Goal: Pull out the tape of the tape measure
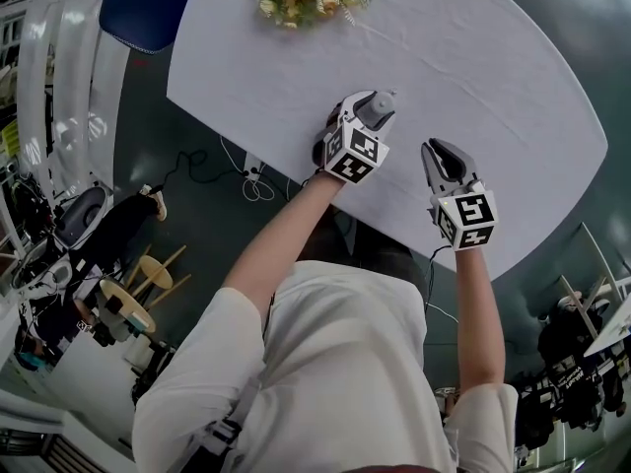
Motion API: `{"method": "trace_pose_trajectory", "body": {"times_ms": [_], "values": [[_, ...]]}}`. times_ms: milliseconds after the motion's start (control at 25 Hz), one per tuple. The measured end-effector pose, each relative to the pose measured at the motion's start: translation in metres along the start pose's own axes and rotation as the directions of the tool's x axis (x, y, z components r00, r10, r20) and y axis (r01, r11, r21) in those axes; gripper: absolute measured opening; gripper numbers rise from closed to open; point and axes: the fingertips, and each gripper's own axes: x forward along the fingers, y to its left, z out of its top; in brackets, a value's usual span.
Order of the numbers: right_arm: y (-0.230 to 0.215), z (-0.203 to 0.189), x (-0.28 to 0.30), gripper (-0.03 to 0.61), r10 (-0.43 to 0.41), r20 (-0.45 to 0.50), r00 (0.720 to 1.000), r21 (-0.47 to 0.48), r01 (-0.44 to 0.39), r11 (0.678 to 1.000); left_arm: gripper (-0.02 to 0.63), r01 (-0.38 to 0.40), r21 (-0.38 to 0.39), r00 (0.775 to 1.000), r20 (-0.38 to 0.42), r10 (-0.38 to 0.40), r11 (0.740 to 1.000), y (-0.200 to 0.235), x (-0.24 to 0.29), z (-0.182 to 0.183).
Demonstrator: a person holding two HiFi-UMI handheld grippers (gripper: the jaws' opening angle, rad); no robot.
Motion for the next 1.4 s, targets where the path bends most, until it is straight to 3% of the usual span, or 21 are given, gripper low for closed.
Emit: {"method": "trace_pose_trajectory", "body": {"times_ms": [400, 840, 1160, 1400], "values": [[0.026, 0.039, -0.017, 0.066, -0.006, 0.048, 0.999, -0.1, 0.011, 0.995, 0.216, 0.078, 0.131, 0.997, 0.019, -0.081, 0.988, -0.008, -0.061, 0.032], [0.059, 0.086, -0.057, 0.066, -0.034, 0.076, 0.997, -0.288, 0.055, 0.956, 0.216, 0.184, 0.294, 0.976, 0.057, -0.209, 0.938, -0.021, -0.145, 0.077], [0.109, 0.106, -0.074, 0.067, -0.017, 0.073, 0.997, -0.444, 0.048, 0.895, 0.216, 0.296, 0.334, 0.94, 0.066, -0.336, 0.895, -0.044, -0.202, 0.088], [0.127, 0.119, -0.083, 0.067, -0.055, 0.061, 0.997, -0.589, 0.081, 0.804, 0.216, 0.329, 0.386, 0.929, 0.034, -0.369, 0.862, -0.046, -0.233, 0.097]]}}
